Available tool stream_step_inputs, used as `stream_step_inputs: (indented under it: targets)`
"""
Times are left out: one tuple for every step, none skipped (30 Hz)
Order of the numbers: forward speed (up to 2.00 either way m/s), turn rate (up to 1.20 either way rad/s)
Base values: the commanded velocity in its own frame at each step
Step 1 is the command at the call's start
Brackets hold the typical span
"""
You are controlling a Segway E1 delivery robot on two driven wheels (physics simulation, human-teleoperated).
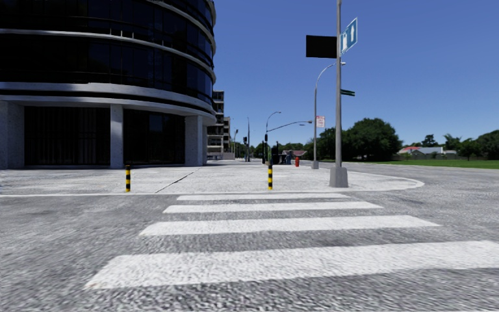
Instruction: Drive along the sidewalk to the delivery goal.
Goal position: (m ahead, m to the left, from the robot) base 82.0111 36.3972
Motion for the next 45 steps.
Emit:
stream_step_inputs:
  targets:
    - [2.0,0.36]
    - [2.0,0.36]
    - [2.0,0.34]
    - [2.0,0.33]
    - [2.0,0.33]
    - [2.0,0.28]
    - [2.0,0.0]
    - [2.0,0.0]
    - [2.0,0.0]
    - [2.0,0.0]
    - [2.0,0.0]
    - [2.0,0.0]
    - [2.0,0.0]
    - [2.0,0.0]
    - [2.0,0.0]
    - [2.0,0.0]
    - [2.0,0.0]
    - [2.0,0.0]
    - [2.0,0.0]
    - [2.0,0.0]
    - [2.0,0.0]
    - [2.0,0.0]
    - [2.0,0.0]
    - [2.0,0.0]
    - [2.0,0.0]
    - [2.0,0.0]
    - [2.0,0.0]
    - [2.0,0.0]
    - [2.0,0.0]
    - [2.0,0.0]
    - [2.0,0.0]
    - [2.0,0.0]
    - [2.0,0.0]
    - [2.0,0.0]
    - [2.0,0.0]
    - [2.0,0.0]
    - [2.0,0.0]
    - [2.0,0.0]
    - [2.0,0.0]
    - [2.0,0.0]
    - [2.0,0.0]
    - [2.0,0.0]
    - [2.0,0.0]
    - [2.0,0.0]
    - [2.0,0.0]
